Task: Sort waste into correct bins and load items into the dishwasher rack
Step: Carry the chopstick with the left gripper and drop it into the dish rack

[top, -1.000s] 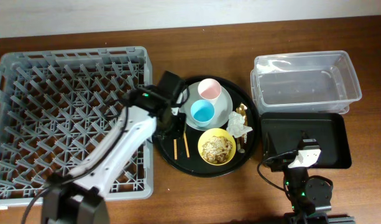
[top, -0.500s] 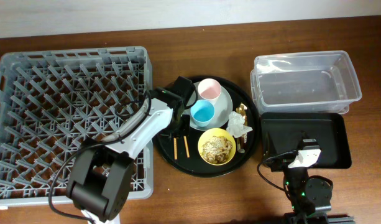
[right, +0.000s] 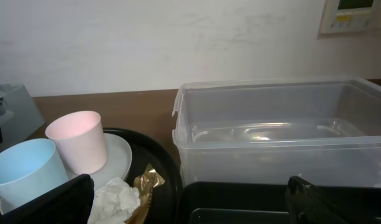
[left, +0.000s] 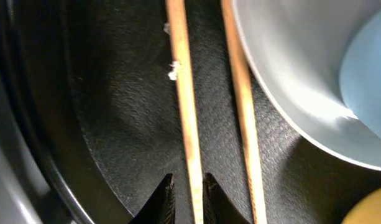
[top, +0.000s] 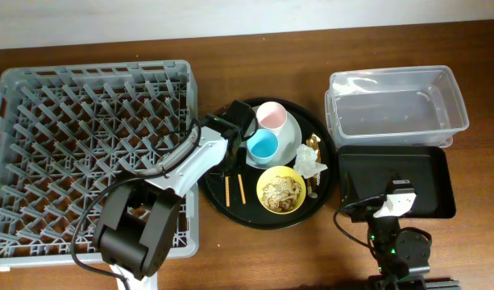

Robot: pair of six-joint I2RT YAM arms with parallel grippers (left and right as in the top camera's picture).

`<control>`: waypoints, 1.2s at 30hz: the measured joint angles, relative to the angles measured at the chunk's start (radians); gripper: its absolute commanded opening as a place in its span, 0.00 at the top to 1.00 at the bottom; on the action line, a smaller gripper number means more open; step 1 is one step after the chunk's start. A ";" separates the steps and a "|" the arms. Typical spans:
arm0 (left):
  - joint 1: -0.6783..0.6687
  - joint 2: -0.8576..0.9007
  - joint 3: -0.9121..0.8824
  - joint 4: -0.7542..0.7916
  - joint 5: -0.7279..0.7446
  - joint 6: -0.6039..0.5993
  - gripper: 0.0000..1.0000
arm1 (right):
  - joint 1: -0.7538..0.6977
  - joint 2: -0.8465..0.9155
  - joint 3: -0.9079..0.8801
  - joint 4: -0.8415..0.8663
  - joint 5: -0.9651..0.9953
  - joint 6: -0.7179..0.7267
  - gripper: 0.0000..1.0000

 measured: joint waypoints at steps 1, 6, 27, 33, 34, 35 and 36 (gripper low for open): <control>0.000 0.000 0.000 0.005 -0.008 -0.006 0.85 | 0.000 0.000 0.000 0.000 0.000 0.000 0.01; 0.000 0.000 -0.008 0.044 -0.019 -0.014 0.84 | 0.000 0.000 0.000 0.000 0.000 0.000 0.01; -0.011 0.000 -0.098 0.163 -0.030 -0.026 0.99 | 0.000 0.000 0.000 0.000 0.000 0.000 0.01; -0.013 -0.010 -0.059 0.075 -0.067 -0.026 0.99 | 0.000 0.000 0.000 0.000 0.000 0.000 0.01; -0.013 -0.028 -0.038 0.052 -0.081 -0.025 0.99 | 0.000 0.000 0.000 0.000 0.000 0.000 0.01; -0.013 -0.049 -0.018 0.034 -0.091 -0.024 0.99 | 0.000 0.000 0.000 0.000 0.000 0.000 0.01; -0.013 -0.072 0.004 0.013 -0.098 -0.017 0.99 | 0.000 0.000 0.000 0.000 0.000 0.000 0.01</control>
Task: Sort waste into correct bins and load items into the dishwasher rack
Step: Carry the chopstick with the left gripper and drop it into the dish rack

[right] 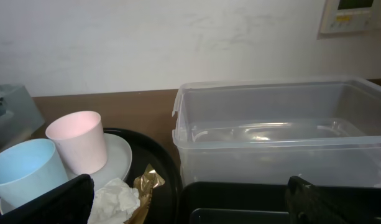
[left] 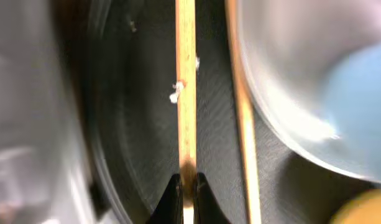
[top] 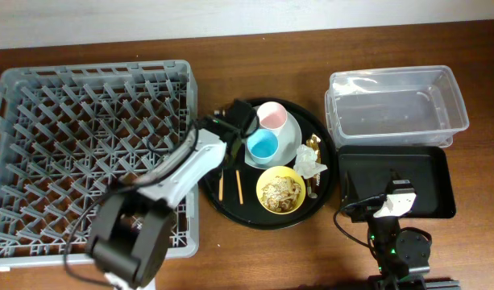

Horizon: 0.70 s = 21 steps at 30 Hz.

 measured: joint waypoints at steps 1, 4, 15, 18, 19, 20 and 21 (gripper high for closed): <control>0.000 -0.034 0.021 -0.010 -0.009 0.010 0.99 | 0.000 0.000 0.000 0.000 0.000 0.000 0.01; 0.001 -0.156 0.075 -0.059 -0.051 0.042 0.99 | 0.000 0.000 0.000 0.000 0.000 0.000 0.01; 0.245 -0.278 0.081 -0.204 -0.130 0.138 0.99 | 0.000 0.000 0.000 0.000 0.000 0.001 0.01; 0.303 -0.266 0.065 -0.206 -0.131 0.144 0.99 | 0.000 0.000 0.000 0.000 0.000 0.000 0.01; 0.320 -0.254 0.057 -0.206 -0.132 0.145 1.00 | 0.000 0.000 0.000 0.000 0.000 0.000 0.01; 0.337 -0.242 0.049 -0.203 -0.133 0.150 0.99 | 0.000 0.000 0.000 0.000 0.000 -0.001 0.01; 0.353 -0.226 0.038 -0.198 -0.134 0.160 1.00 | 0.000 0.000 0.000 0.000 0.000 0.000 0.01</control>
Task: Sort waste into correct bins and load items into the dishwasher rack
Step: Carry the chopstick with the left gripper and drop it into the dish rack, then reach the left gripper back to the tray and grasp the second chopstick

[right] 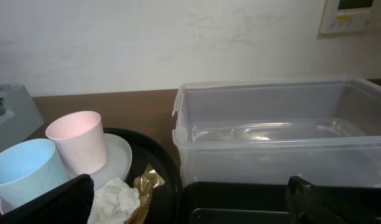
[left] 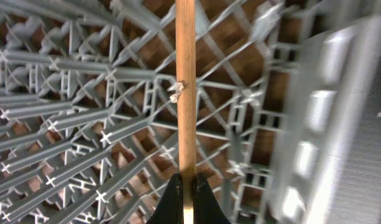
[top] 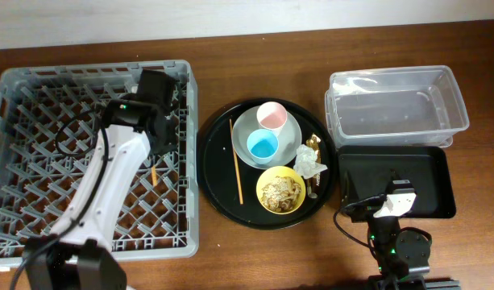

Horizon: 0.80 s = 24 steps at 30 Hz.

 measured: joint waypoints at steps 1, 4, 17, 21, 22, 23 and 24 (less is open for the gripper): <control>0.011 0.014 -0.008 0.003 0.000 0.009 0.99 | 0.000 0.000 0.000 0.000 0.000 -0.001 0.01; 0.037 0.058 -0.029 0.014 0.000 0.041 1.00 | 0.000 0.000 0.000 0.000 0.000 0.000 0.01; 0.044 0.116 -0.042 0.038 -0.004 0.119 0.72 | 0.000 0.000 0.000 0.000 0.000 0.000 0.01; 0.043 0.117 -0.042 0.027 -0.004 0.119 0.72 | 0.000 0.000 0.000 0.000 0.000 0.000 0.01; 0.043 0.117 -0.041 0.015 -0.004 0.119 0.72 | 0.000 0.000 0.000 0.000 0.000 -0.001 0.01; 0.043 0.117 -0.035 -0.006 -0.004 0.119 0.72 | 0.000 0.000 0.000 0.000 0.000 0.000 0.01; 0.044 0.117 -0.027 -0.026 -0.003 0.117 0.72 | 0.000 0.000 0.000 0.000 0.000 0.001 0.02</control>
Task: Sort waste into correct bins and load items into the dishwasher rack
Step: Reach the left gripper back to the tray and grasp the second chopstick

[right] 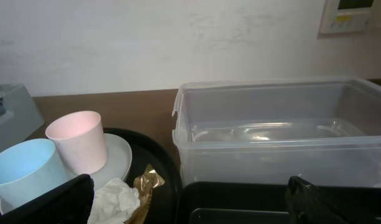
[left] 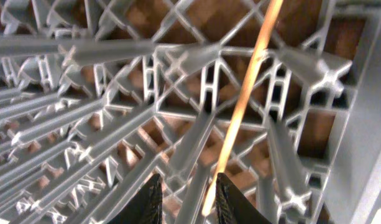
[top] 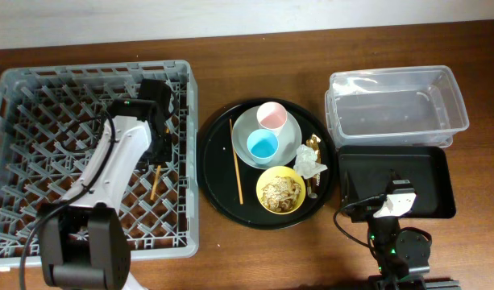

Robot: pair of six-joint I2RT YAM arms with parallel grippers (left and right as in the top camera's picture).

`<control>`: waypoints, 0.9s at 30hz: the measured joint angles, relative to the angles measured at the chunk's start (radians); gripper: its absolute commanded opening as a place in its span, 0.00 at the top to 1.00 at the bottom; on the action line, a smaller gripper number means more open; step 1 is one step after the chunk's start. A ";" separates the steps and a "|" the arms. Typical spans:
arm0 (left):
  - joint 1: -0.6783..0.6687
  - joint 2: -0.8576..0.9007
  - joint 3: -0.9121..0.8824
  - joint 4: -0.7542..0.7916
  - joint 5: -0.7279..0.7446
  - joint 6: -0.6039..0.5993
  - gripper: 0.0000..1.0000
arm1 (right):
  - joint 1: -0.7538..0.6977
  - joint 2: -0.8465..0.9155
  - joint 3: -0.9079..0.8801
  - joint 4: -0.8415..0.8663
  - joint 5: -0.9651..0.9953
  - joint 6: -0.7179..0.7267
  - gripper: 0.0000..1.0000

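Observation:
My left gripper stands open low over the grey dishwasher rack, at its right side. A wooden chopstick lies tilted on the rack's grid, close beside the right finger and free of it; overhead the chopstick shows just below the gripper. A second chopstick lies on the black round tray. My right gripper is open and empty near the table's front, by the black bin.
The tray also carries a white plate with a pink cup and a blue cup, a yellow bowl of food scraps, crumpled tissue and a gold wrapper. A clear plastic bin stands at the back right.
My left gripper has opened and let go of the chopstick, which now lies tilted on the rack's grid. The right arm has not moved.
My left gripper was low over the tray with its fingers on either side of one of two chopsticks. Then it was shut on that chopstick. Then it held it over the rack's right side, and now the chopstick rests in the rack, released.

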 measured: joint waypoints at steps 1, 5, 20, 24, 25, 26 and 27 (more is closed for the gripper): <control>0.000 0.000 0.020 -0.034 0.008 -0.007 0.72 | 0.000 0.000 0.000 0.000 0.000 -0.001 0.01; -0.002 -0.037 0.099 -0.082 0.119 -0.022 0.17 | 0.000 0.000 0.000 0.000 0.000 0.000 0.01; -0.292 -0.130 0.134 -0.026 0.565 -0.150 0.60 | 0.000 0.000 0.000 0.000 0.000 -0.001 0.01; -0.416 -0.093 0.134 -0.002 0.425 -0.257 0.61 | 0.000 0.000 0.000 0.000 0.000 -0.002 0.01; -0.440 -0.083 0.134 0.006 0.399 -0.277 0.61 | 0.000 0.000 0.000 0.000 0.000 -0.001 0.01; -0.455 -0.075 0.134 0.011 0.384 -0.288 0.61 | 0.000 0.000 0.000 0.000 0.000 -0.001 0.01; -0.472 -0.064 0.134 0.015 0.367 -0.303 0.57 | 0.000 0.000 0.000 0.000 0.000 -0.001 0.01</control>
